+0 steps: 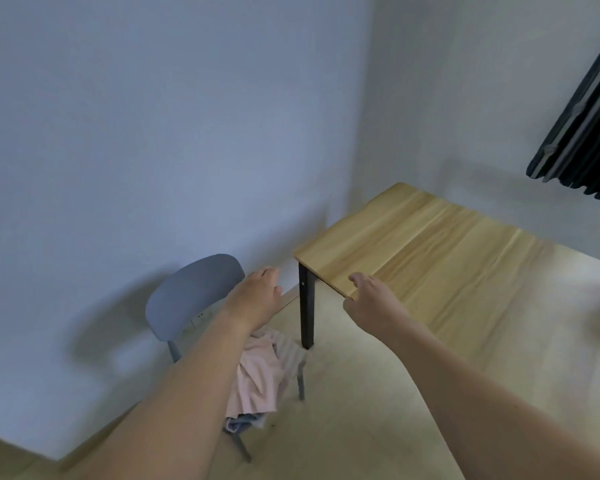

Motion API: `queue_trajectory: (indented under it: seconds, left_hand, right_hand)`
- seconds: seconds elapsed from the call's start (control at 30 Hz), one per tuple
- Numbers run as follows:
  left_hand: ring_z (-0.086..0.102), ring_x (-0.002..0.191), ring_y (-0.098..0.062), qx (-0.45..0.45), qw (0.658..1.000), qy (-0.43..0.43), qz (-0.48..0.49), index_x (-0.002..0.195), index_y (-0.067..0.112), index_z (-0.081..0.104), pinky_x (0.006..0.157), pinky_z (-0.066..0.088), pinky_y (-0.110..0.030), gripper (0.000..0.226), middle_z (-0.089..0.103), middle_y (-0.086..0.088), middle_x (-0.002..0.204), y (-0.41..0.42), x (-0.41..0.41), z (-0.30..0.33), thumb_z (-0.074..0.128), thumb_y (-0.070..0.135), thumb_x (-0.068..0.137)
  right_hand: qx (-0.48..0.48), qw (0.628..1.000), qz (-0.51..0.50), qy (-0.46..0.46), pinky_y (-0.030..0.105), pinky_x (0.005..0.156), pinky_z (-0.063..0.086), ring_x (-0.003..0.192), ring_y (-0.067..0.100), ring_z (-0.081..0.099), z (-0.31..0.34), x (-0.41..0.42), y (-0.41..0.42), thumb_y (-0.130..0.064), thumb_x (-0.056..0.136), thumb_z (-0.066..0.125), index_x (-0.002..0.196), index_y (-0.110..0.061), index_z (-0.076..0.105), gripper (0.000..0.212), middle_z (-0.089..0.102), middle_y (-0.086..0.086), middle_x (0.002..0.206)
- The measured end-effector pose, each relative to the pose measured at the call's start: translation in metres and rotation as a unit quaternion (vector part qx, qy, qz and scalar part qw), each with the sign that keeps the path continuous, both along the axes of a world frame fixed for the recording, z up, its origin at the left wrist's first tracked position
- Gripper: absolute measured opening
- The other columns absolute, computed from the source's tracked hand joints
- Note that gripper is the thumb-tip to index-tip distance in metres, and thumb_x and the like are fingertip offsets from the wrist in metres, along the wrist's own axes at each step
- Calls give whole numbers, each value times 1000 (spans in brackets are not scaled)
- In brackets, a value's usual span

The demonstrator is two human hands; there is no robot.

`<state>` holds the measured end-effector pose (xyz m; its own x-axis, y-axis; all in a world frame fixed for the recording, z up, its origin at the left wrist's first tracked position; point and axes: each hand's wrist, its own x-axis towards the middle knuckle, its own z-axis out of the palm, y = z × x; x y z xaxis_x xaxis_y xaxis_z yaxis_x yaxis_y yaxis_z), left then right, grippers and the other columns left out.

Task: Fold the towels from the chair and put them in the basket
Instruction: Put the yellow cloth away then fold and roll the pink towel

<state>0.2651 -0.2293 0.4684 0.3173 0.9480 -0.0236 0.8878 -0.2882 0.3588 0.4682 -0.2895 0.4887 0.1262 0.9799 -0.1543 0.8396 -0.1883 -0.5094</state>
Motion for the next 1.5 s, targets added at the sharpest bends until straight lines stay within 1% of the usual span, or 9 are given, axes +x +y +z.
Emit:
queue_trajectory:
  seconds: [0.27, 0.53, 0.9, 1.03, 1.1, 1.2, 1.3, 1.4, 1.5]
  left_hand:
    - [38, 133, -24, -41, 999, -19, -5, 140, 4, 40, 105, 32, -31, 41, 42, -10, 145, 73, -118, -26, 37, 17, 101]
    - [43, 129, -22, -80, 996, -25, -6, 135, 7, 46, 100, 33, -27, 36, 46, -9, 142, 134, -167, -77, 37, 16, 101]
    - [53, 119, -21, -212, 970, -16, -118, 134, 18, 50, 98, 45, -32, 37, 53, -2, 136, 261, -123, -381, 39, 15, 99]
    - [54, 118, -22, -241, 956, -6, -169, 136, 18, 48, 94, 43, -28, 42, 53, -1, 135, 274, -97, -486, 44, 17, 95]
    - [54, 117, -23, -247, 948, 5, -200, 136, 20, 48, 98, 44, -32, 42, 53, 0, 135, 281, -89, -514, 44, 18, 94]
    - [50, 119, -19, -208, 947, 37, -243, 132, 28, 53, 100, 42, -32, 41, 53, 6, 133, 283, -82, -545, 38, 23, 94]
    - [42, 120, -20, -104, 947, 85, -291, 127, 28, 55, 104, 37, -35, 41, 51, 2, 128, 287, -83, -558, 40, 19, 91]
    - [46, 98, -16, -29, 951, 97, -292, 105, 25, 57, 83, 41, -29, 23, 56, 1, 111, 287, -88, -565, 45, 17, 87]
    - [53, 81, -18, 17, 961, 52, -273, 85, 23, 52, 64, 40, -28, 9, 59, 3, 88, 280, -97, -562, 45, 18, 85]
  right_hand:
    - [-31, 999, -40, 17, 29, 92, 40, 123, 23, 48, -24, -110, 60, -15, 91, 46, 139, -9, 40, 49, 47, 7, 139]
    - [-78, 994, -61, 47, 27, 83, 42, 111, 21, 53, -85, -158, 122, -15, 94, 44, 143, -10, 35, 51, 46, 8, 140]
    - [-196, 961, -190, 51, 27, 93, 42, 123, 27, 50, -392, -171, 208, -17, 92, 43, 136, -8, 45, 45, 51, 11, 137]
    - [-226, 953, -192, 57, 27, 85, 45, 116, 28, 54, -499, -164, 215, -24, 93, 45, 130, -6, 50, 41, 56, 12, 129]
    - [-245, 951, -178, 64, 26, 74, 46, 102, 25, 60, -529, -161, 218, -30, 90, 50, 114, -9, 61, 34, 64, 8, 111]
    - [-242, 951, -166, 94, 24, 56, 41, 75, 18, 56, -565, -157, 214, -39, 85, 59, 85, -13, 61, 26, 60, 2, 83]
    - [-207, 955, -174, 120, 26, 61, 42, 72, 17, 54, -577, -152, 211, -42, 79, 66, 82, -15, 58, 28, 59, 2, 85]
    - [-176, 965, -164, 105, 24, 57, 42, 69, 15, 53, -577, -153, 207, -38, 81, 67, 85, -15, 58, 25, 58, 1, 82]
    - [-96, 986, -139, 7, 23, 63, 43, 79, 14, 54, -574, -164, 203, -31, 87, 62, 88, -21, 62, 11, 62, -4, 88]
